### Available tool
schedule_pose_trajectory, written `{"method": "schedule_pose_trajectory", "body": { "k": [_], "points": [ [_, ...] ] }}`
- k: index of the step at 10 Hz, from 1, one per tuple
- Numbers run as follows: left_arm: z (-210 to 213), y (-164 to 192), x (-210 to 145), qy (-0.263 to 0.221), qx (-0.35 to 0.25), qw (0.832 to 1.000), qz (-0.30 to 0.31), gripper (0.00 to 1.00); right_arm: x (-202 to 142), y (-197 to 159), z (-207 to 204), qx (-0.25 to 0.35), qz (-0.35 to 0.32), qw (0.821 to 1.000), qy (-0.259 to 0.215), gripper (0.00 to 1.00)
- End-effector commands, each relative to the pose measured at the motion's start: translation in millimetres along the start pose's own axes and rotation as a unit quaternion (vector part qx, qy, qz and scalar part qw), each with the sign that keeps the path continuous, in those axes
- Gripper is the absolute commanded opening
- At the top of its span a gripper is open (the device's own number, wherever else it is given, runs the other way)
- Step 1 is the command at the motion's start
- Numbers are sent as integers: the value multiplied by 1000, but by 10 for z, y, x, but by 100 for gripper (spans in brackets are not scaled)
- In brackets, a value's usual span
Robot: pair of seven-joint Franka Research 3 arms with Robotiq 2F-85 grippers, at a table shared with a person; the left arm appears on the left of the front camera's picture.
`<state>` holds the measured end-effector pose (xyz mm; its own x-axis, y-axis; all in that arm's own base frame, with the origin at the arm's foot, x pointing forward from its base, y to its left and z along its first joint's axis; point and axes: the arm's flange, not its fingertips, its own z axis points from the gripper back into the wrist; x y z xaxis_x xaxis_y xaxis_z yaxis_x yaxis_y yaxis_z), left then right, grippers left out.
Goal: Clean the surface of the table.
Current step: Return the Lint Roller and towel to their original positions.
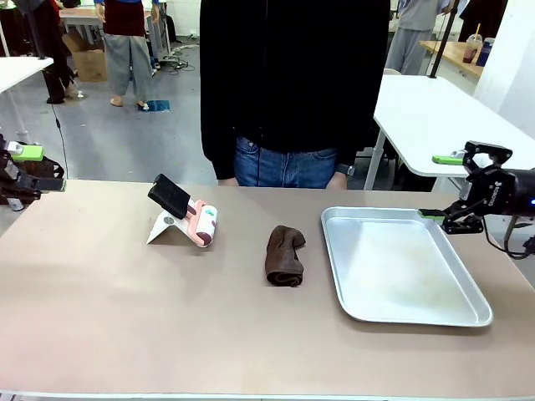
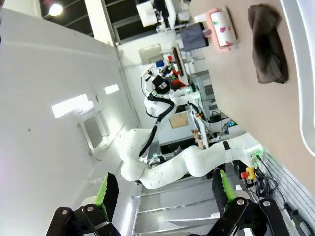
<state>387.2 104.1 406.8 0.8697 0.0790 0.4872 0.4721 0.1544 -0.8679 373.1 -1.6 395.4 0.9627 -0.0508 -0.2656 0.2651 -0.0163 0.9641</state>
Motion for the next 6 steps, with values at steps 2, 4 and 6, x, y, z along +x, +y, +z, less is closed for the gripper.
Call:
{"method": "schedule_pose_trajectory", "body": {
  "k": [2, 4, 6],
  "points": [
    [-18, -89, -41, 6, 21, 1000, 6, 100, -3, 13, -57, 1, -2, 1000, 8, 100],
    [-18, -89, -41, 6, 21, 1000, 6, 100, -3, 13, -57, 1, -2, 1000, 8, 100],
    [-18, -89, -41, 6, 21, 1000, 6, 100, -3, 13, -57, 1, -2, 1000, 8, 100]
  ]
}}
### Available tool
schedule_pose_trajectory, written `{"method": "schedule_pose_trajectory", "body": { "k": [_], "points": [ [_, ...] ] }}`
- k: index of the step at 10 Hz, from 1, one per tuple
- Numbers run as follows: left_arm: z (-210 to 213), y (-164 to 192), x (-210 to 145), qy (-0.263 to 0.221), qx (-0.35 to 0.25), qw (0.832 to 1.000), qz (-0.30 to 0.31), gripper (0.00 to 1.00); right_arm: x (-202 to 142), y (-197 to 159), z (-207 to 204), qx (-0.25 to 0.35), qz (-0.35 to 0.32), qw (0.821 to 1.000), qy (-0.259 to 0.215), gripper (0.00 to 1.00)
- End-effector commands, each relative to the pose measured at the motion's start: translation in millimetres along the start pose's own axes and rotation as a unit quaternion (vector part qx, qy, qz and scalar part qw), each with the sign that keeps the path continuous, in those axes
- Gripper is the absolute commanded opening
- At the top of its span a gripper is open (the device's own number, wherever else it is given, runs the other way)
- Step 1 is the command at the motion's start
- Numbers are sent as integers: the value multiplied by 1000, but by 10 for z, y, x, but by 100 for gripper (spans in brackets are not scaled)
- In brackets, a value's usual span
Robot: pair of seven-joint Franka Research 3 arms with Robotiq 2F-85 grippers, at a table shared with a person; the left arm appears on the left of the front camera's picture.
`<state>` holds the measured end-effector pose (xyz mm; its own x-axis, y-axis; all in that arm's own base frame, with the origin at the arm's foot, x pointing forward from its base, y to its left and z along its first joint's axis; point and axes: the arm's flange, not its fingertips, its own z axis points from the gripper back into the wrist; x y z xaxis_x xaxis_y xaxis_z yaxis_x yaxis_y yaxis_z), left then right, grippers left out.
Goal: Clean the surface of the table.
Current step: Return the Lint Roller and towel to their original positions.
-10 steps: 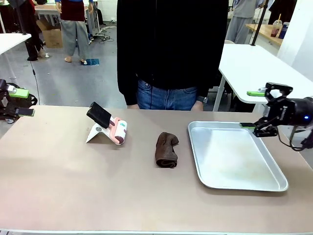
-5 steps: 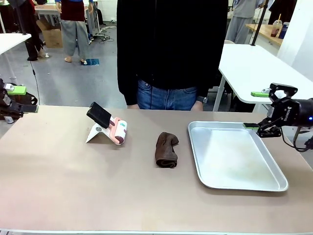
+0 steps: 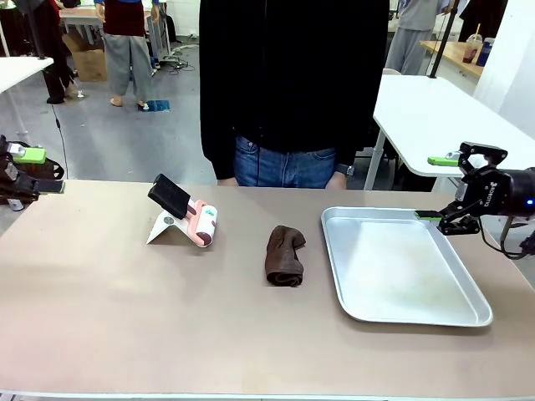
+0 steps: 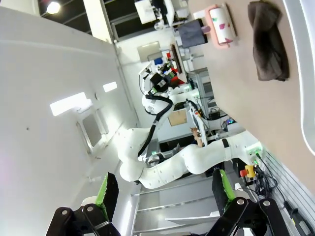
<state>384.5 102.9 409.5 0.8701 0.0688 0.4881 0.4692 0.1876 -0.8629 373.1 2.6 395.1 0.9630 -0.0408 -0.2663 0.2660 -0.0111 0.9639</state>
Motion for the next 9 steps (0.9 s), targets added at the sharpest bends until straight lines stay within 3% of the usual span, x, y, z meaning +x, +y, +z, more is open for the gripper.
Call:
{"method": "schedule_pose_trajectory", "body": {
  "k": [1, 9],
  "points": [
    [-11, -52, -30, 1, 5, 1000, 7, 100, -2, 16, -14, 4, -1, 1000, 3, 100],
    [-11, -52, -30, 1, 5, 1000, 7, 100, -2, 16, -14, 4, -1, 1000, 3, 100]
  ]
}}
